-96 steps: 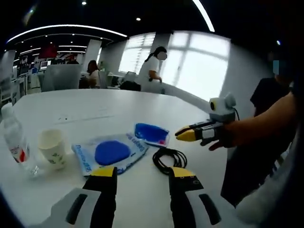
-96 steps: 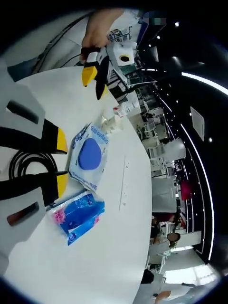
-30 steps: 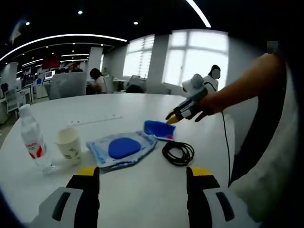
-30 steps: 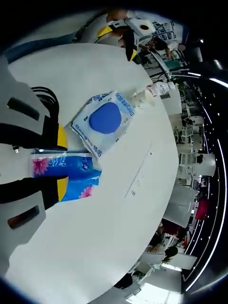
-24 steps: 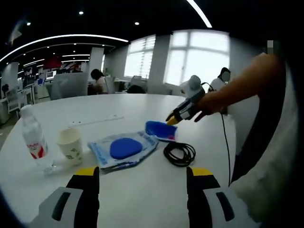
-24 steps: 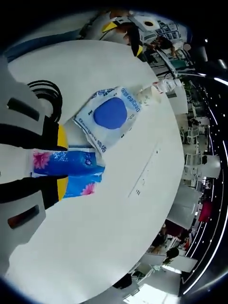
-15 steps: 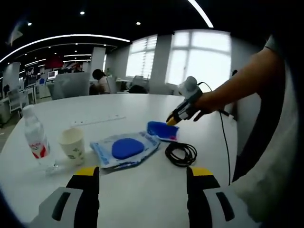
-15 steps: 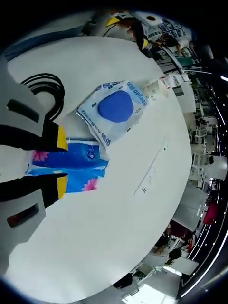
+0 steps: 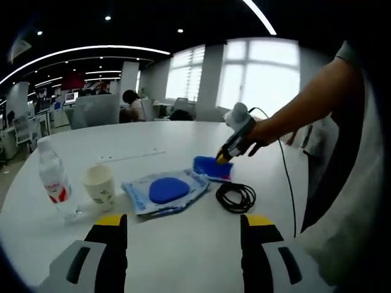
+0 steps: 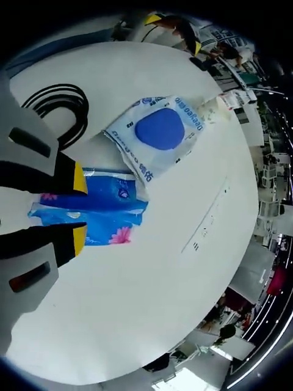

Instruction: Arrange the tabletop items into an orderly group along one side of the table until the central work area is clear of visible clutter.

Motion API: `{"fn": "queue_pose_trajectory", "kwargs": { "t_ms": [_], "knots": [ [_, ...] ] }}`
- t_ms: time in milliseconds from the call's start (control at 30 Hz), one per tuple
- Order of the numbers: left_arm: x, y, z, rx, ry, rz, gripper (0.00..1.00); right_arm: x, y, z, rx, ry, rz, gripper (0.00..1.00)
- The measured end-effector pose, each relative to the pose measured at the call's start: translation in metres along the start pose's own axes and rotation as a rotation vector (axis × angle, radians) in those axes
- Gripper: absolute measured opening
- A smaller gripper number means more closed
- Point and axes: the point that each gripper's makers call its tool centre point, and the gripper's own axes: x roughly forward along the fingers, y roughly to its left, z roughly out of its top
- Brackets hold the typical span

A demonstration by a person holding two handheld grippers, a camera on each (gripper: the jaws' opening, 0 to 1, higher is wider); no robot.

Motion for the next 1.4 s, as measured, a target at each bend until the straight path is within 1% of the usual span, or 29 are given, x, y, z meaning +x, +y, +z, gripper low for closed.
{"fn": "queue_pose_trajectory", "kwargs": {
  "t_ms": [200, 400, 500, 700, 767, 867, 1267, 1333, 1400],
  "knots": [
    [0.001, 0.000, -0.001, 0.002, 0.006, -0.001, 0.75, 0.006, 0.000, 0.002, -0.010, 0.019, 0.002, 0.13],
    [0.002, -0.003, -0.001, 0.007, 0.012, -0.008, 0.75, 0.010, -0.001, 0.000, -0.022, 0.038, 0.004, 0.14],
    [0.003, -0.004, -0.001, 0.008, 0.017, -0.012, 0.75, 0.007, 0.000, -0.002, -0.030, 0.043, 0.006, 0.12],
    [0.004, -0.002, 0.000, 0.010, 0.017, -0.015, 0.75, 0.013, -0.001, -0.005, -0.065, 0.054, 0.018, 0.06],
    [0.004, 0.000, 0.000, 0.011, 0.018, -0.015, 0.75, 0.013, -0.001, -0.005, -0.072, 0.057, 0.018, 0.05],
    [0.004, 0.000, 0.000, 0.011, 0.021, -0.016, 0.75, 0.015, -0.002, -0.006, -0.104, 0.064, 0.022, 0.01],
    [0.006, -0.003, 0.002, 0.018, 0.022, -0.025, 0.75, 0.008, 0.000, -0.003, -0.144, 0.035, 0.035, 0.00],
    [0.006, -0.005, 0.002, 0.019, 0.022, -0.028, 0.75, 0.004, 0.002, -0.004, -0.151, 0.028, 0.044, 0.00],
    [0.007, -0.006, 0.003, 0.020, 0.022, -0.030, 0.75, 0.005, 0.001, -0.002, -0.173, 0.026, 0.047, 0.00]
  ]
}}
